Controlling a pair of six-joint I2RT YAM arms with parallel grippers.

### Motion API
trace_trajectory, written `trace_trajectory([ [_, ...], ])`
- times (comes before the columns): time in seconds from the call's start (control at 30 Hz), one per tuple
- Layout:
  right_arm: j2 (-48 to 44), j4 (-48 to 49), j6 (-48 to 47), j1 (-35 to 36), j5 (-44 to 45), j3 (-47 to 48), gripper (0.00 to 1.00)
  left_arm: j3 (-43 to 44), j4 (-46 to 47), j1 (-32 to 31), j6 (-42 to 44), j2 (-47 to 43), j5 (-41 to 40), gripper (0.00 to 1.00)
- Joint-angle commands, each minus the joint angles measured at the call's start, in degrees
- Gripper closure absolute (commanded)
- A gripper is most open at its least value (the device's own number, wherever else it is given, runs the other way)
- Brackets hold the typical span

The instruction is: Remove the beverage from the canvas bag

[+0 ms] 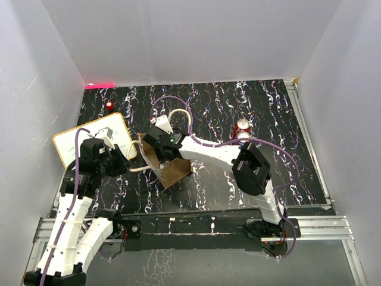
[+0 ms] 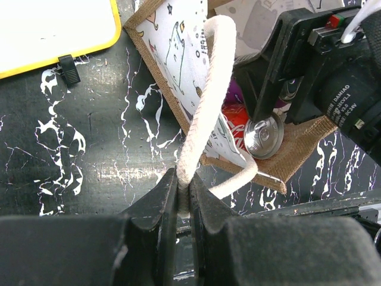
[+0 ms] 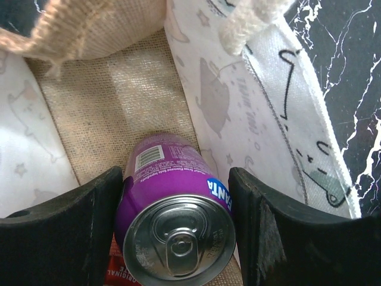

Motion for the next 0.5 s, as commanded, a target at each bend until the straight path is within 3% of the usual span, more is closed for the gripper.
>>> trace_trajectory([
  [0.0, -6.09, 5.79, -2.62, 0.04, 0.7, 1.56, 0.77, -0.28, 0.1, 0.36, 0.22, -0.02, -0.51, 1.0],
  [0.47, -4.92, 8.43, -4.88, 0.0, -1.43, 6.35, 0.82, -0.25, 0.08, 0.36, 0.14, -0.19, -0.6, 1.0],
])
